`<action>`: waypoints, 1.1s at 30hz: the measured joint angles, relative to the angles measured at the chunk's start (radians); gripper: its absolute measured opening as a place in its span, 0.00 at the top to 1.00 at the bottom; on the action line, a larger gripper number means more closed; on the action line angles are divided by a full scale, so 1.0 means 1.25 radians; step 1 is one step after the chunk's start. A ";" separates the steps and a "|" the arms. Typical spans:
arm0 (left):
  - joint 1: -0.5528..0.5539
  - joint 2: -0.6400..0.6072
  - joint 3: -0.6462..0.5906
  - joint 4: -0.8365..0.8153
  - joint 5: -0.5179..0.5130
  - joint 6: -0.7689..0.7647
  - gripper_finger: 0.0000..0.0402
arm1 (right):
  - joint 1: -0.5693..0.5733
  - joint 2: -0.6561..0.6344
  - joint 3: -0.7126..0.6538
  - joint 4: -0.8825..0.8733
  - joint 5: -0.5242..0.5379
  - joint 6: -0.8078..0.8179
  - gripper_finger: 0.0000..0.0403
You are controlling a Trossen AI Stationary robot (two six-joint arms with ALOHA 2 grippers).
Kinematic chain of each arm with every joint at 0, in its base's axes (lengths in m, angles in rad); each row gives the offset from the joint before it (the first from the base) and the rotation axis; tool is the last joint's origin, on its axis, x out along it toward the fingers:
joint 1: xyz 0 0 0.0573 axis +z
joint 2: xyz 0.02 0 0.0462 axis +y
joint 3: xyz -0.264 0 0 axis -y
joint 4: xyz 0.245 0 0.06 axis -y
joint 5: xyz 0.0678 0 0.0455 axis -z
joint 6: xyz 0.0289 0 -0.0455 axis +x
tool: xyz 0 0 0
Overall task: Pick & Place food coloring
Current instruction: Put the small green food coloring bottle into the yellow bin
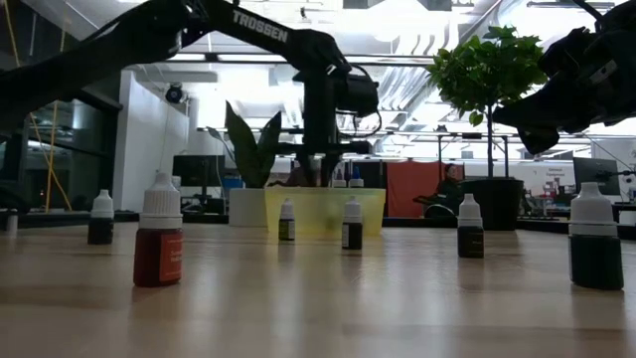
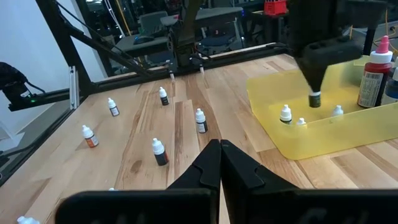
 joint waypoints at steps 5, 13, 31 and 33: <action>0.018 0.000 0.000 0.024 -0.004 -0.084 0.91 | 0.000 0.000 0.000 0.000 0.000 0.000 1.00; 0.034 0.015 0.001 0.012 -0.005 -0.134 0.91 | 0.000 0.000 0.000 0.000 0.000 0.000 1.00; 0.065 0.036 0.000 -0.020 -0.049 -0.210 0.91 | 0.000 0.000 0.000 0.000 0.000 0.000 1.00; 0.069 0.036 0.000 -0.019 -0.047 -0.205 0.91 | 0.000 0.000 0.000 0.000 0.000 0.000 1.00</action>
